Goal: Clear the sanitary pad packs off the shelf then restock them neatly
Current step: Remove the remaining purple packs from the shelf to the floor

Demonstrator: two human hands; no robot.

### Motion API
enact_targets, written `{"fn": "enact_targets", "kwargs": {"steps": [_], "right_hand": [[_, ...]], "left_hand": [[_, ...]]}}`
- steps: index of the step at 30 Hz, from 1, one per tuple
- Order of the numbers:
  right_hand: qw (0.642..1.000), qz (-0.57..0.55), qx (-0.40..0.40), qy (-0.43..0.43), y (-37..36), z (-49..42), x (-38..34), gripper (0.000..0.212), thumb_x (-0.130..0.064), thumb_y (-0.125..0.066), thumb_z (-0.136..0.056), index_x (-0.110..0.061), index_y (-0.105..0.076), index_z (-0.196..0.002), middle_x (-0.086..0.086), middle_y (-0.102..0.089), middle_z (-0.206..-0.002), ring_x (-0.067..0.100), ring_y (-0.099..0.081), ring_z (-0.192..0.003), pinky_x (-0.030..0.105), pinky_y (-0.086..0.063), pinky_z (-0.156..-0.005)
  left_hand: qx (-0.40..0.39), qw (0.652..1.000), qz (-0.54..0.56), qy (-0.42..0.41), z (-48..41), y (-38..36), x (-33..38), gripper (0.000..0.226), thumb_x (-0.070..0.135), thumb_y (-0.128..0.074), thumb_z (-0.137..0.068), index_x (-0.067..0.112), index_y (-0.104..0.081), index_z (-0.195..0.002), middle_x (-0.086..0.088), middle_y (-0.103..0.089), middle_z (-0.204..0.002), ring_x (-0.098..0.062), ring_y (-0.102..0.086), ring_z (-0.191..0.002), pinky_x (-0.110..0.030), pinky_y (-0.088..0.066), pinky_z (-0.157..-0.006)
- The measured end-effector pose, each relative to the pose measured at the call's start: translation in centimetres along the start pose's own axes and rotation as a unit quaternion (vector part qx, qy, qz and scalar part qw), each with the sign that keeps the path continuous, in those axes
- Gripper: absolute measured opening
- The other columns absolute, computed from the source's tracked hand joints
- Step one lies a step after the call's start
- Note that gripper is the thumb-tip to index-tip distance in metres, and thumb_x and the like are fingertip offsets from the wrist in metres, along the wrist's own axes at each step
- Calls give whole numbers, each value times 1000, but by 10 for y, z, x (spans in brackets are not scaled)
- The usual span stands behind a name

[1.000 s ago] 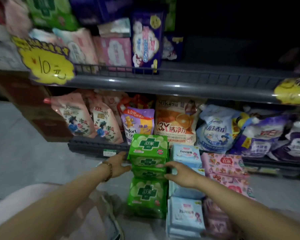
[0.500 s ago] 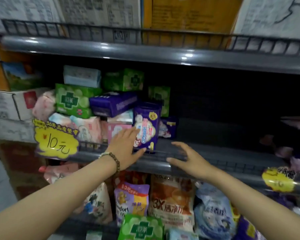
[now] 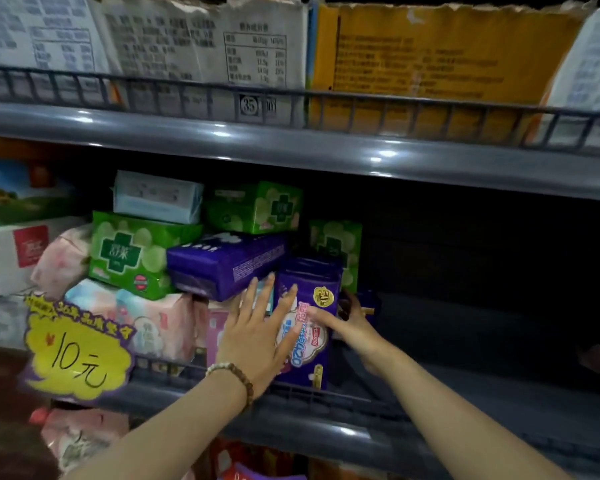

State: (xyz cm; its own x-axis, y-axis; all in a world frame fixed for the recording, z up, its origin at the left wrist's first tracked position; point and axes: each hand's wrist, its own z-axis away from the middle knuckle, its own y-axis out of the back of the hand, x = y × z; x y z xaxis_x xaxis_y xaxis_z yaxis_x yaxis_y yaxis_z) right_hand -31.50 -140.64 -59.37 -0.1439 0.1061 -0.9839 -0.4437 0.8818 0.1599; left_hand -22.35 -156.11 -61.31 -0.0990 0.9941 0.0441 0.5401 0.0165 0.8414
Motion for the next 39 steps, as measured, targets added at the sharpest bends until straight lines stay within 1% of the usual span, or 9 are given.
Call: {"fn": "enact_targets", "kwargs": {"steps": [3,5,11,16,22,26,33,36,39], "right_hand": [[999,-38,-19,-15,2,-17,3,108,-36,-80,-63,-25,-17,-149,-7,-62,-115,8,-64,-97,22,-55,-73],[998,-46,-26,-21,1,-26,3,104,-34,-80,-66,-26,-16,-148,-2,-63,-117,9,-66,-94,22,-55,-69],[998,-49,-39,-20,4,-31,7,58,-32,-78,-63,-27,-50,-113,-1,-72,-103,12,-71,-87,22,-56,-68],[996,-79,-23,-32,0,-36,11,111,-35,-91,-48,-18,-30,-139,7,-70,-111,21,-71,-94,32,-58,-77],[989,-131,68,11,15,-28,12,88,-13,-80,-72,-26,-22,-138,0,-63,-107,18,-66,-90,30,-55,-72],[976,-182,114,44,42,-16,8,102,-8,-86,-56,-22,-29,-139,6,-63,-109,20,-67,-87,35,-57,-72],[975,-175,108,86,81,29,-41,81,-15,-75,-61,-26,-32,-130,11,-65,-103,18,-71,-65,29,-57,-52],[984,-158,53,58,88,50,-60,89,-19,-86,-59,-20,-38,-134,18,-68,-107,26,-72,-74,35,-58,-57],[986,-165,-7,2,86,75,-71,85,-35,-81,-58,-11,-48,-133,20,-70,-107,31,-71,-80,39,-58,-66]], "left_hand": [[21,1000,-19,6,-5,-7,-1,61,54,-4,-98,25,-29,-146,-12,-41,-147,-28,-28,-137,-38,-14,-110],[28,999,-22,0,-6,-13,-2,59,51,-9,-99,23,-35,-143,-13,-45,-143,-27,-29,-133,-40,-16,-107],[72,997,-39,-6,-7,-22,-5,60,54,-10,-98,25,-32,-146,-14,-39,-147,-27,-25,-136,-42,-17,-108],[61,998,-35,0,-6,-19,-5,61,55,-8,-97,26,-30,-147,-14,-39,-148,-27,-23,-136,-42,-17,-107],[33,999,34,20,-6,-11,6,69,65,2,-91,31,-6,-150,-10,-21,-156,-22,-6,-142,-38,-2,-115],[7,985,169,36,-3,4,23,84,82,2,-73,38,23,-141,8,13,-157,-5,20,-141,-23,16,-112],[-121,838,521,105,-20,34,74,128,73,-62,-52,32,11,-149,10,1,-158,-9,-8,-144,-33,-15,-118],[-161,764,616,106,-28,45,90,143,66,-83,-39,35,3,-149,12,-43,-142,-9,-45,-129,-39,-39,-109],[-152,706,685,92,-21,53,100,123,48,-85,-40,31,-19,-142,16,-61,-119,-5,-62,-107,-36,-49,-99]]}}
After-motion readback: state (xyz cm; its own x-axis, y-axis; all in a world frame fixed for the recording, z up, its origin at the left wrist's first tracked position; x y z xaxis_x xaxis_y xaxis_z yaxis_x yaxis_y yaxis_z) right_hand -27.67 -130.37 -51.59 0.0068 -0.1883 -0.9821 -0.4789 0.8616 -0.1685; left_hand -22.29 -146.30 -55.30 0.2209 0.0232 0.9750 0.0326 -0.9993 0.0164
